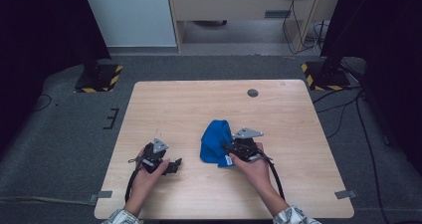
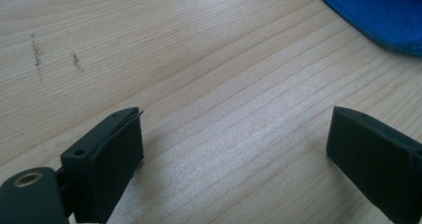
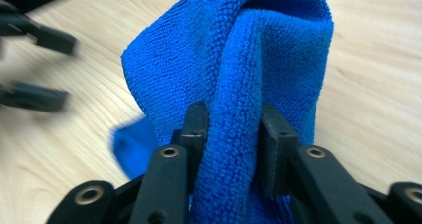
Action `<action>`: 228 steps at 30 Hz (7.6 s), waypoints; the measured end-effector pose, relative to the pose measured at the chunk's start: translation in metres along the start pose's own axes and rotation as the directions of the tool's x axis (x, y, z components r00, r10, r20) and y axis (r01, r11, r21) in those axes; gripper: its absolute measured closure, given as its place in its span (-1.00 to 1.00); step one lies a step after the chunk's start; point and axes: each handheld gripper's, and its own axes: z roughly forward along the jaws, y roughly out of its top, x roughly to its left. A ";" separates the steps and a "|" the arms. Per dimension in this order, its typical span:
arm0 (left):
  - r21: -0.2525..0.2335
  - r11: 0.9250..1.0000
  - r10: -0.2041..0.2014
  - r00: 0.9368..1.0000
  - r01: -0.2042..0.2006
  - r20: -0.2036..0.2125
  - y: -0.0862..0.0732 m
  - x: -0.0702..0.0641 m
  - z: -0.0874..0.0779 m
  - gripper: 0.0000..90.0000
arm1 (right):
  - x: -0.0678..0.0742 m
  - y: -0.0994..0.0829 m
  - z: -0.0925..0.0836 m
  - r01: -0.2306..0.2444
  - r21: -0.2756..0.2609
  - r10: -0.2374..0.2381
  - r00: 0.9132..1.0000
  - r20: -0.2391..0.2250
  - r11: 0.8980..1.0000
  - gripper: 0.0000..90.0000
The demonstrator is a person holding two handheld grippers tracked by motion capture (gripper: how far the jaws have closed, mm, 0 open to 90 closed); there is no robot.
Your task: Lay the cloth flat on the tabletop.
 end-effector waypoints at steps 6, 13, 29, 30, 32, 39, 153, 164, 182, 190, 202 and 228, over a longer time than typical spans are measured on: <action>-0.009 1.000 0.006 1.000 -0.006 -0.002 0.001 -0.002 -0.001 -0.83 | -0.004 -0.007 0.008 0.005 0.054 -0.007 0.999 0.043 0.999 0.09; -0.044 0.999 -0.007 1.000 0.007 0.003 0.006 -0.006 -0.004 -0.82 | 0.000 0.001 0.000 0.053 0.034 -0.055 0.996 0.073 0.998 -0.61; -0.107 0.994 0.011 0.998 -0.005 0.058 0.026 -0.035 -0.002 -0.75 | 0.017 0.020 -0.025 0.181 -0.038 -0.180 0.984 0.008 0.983 0.43; -0.107 0.994 0.006 0.998 0.001 0.061 0.027 -0.036 -0.001 -0.74 | 0.019 0.019 -0.023 0.185 -0.030 -0.185 0.983 0.003 0.982 0.48; -0.109 0.994 -0.004 0.998 0.011 0.064 0.029 -0.039 0.002 -0.69 | 0.021 0.016 -0.018 0.200 -0.016 -0.200 0.980 -0.009 0.980 0.56; -0.093 0.995 0.043 0.996 -0.036 0.077 0.036 -0.058 0.013 -0.52 | 0.026 0.006 -0.003 0.240 0.031 -0.239 0.971 -0.013 0.970 0.49; -0.299 0.949 -0.035 0.979 0.094 0.199 0.093 -0.024 -0.011 0.97 | -0.030 0.038 -0.056 0.067 -0.115 -0.065 0.998 0.022 0.991 0.93; -0.320 0.945 -0.004 0.982 0.065 0.187 0.132 -0.018 -0.024 0.97 | -0.052 0.059 -0.072 0.057 -0.146 -0.049 0.997 0.060 0.988 0.93; -0.338 0.940 0.020 0.983 0.044 0.181 0.158 -0.010 -0.038 0.97 | -0.080 0.073 -0.092 0.033 -0.143 -0.023 0.997 0.074 0.989 0.93; -0.337 0.940 0.018 0.984 0.044 0.179 0.160 -0.006 -0.040 0.97 | -0.082 0.079 -0.095 0.048 -0.144 -0.037 0.997 0.074 0.988 0.93; -0.353 0.935 0.043 0.983 0.023 0.178 0.169 -0.005 -0.054 0.97 | -0.094 0.080 -0.098 0.000 -0.167 0.010 0.998 0.059 0.986 0.93; -0.360 0.933 0.056 0.979 0.019 0.195 0.174 -0.014 -0.055 0.97 | -0.102 0.086 -0.125 0.006 -0.199 0.011 0.997 0.081 0.980 0.93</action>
